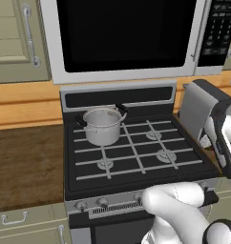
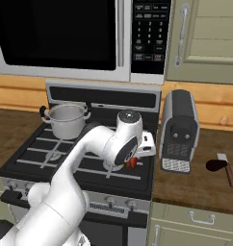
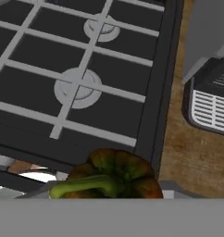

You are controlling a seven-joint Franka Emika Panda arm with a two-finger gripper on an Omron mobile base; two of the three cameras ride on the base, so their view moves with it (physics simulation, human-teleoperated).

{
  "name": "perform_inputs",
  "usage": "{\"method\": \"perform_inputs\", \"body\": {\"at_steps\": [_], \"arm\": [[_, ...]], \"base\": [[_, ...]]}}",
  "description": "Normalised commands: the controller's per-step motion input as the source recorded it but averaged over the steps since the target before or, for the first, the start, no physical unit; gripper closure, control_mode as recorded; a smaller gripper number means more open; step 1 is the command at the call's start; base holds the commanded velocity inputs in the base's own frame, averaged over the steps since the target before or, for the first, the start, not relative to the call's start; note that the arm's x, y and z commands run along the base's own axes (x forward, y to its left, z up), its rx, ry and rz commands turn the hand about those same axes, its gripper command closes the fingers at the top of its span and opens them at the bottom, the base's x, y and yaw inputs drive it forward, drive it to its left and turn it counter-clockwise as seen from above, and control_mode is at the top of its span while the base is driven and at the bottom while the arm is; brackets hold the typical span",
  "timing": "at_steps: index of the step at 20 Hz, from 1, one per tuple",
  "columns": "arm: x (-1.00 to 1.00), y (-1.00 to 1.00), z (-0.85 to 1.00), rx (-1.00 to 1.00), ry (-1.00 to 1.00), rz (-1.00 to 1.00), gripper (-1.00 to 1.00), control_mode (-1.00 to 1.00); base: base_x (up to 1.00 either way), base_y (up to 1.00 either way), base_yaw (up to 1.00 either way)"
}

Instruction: Put the bell pepper and avocado in the pot. Retrieve the spatula and lightly stir the vegetables in the pot.

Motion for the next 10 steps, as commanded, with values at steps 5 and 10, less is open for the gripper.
{"method": "perform_inputs", "body": {"at_steps": [5,10], "arm": [[0.35,1.00,0.21,0.00,-0.10,0.00,1.00,-1.00],[0.26,1.00,0.40,0.00,-0.18,0.00,1.00,-1.00]], "base": [[0.00,0.00,0.00],[0.00,0.00,0.00]]}}
